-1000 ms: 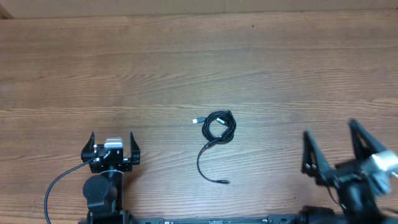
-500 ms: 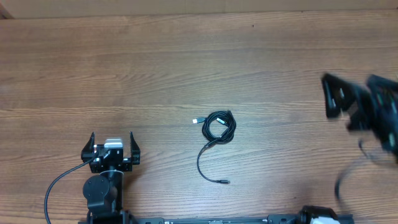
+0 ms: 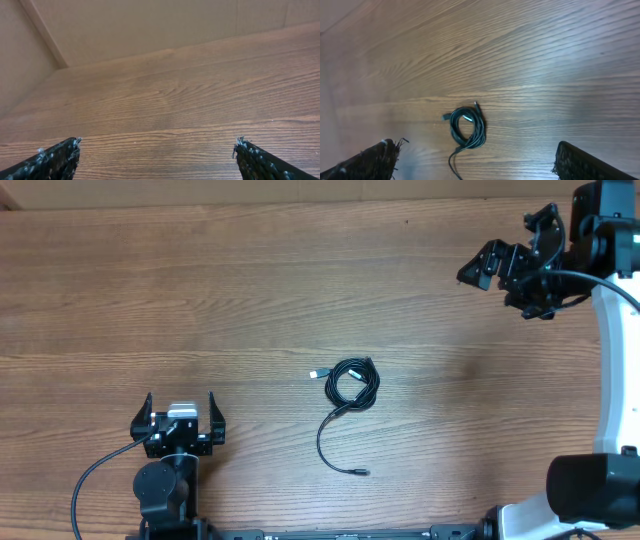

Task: Untangle cables
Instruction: 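Raise the right gripper and move it over the black cable coil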

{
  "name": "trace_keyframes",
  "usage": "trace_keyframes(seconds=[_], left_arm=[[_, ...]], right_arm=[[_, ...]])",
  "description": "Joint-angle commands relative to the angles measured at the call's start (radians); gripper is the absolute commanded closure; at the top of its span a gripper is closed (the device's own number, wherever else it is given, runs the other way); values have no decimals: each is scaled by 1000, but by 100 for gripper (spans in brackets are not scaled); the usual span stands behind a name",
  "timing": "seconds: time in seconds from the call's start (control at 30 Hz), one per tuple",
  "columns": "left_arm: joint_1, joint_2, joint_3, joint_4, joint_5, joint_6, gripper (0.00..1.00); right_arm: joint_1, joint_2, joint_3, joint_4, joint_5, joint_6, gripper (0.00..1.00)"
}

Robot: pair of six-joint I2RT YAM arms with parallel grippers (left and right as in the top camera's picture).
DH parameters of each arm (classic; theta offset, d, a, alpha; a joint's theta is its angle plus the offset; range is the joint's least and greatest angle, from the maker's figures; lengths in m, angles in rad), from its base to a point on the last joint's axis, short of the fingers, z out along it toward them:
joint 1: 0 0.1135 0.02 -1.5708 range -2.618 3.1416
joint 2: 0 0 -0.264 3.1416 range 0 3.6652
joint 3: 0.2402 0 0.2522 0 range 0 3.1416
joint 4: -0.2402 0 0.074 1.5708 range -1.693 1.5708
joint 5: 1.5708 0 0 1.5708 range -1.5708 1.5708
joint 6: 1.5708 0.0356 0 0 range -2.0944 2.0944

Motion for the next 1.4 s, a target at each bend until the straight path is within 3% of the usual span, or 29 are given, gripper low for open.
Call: trace_keyframes(seconds=[0.0, 0.53, 0.63, 0.67, 0.73, 1.0, 1.17, 1.37], left_arm=[[6, -8, -6, 2, -10, 19, 0], [6, -8, -6, 46, -13, 19, 0], [5, -8, -2, 149, 89, 14, 1], [5, -8, 33, 179, 188, 14, 0], [6, -8, 105, 167, 267, 7, 0], [6, 95, 766, -226, 172, 10, 1], [6, 357, 1318, -517, 171, 36, 0], [3, 691, 1852, -765, 175, 79, 0]], right_arm=[[5, -31, 25, -4, -60, -69, 0], [5, -66, 25, -94, 129, -82, 0], [5, -66, 25, -89, 127, -77, 0], [5, -66, 25, -89, 121, -77, 0], [8, -66, 25, -89, 122, -71, 0], [101, -66, 25, -76, 157, -71, 0], [254, -66, 25, -45, 213, -70, 0], [448, -66, 25, -15, 346, -48, 0]])
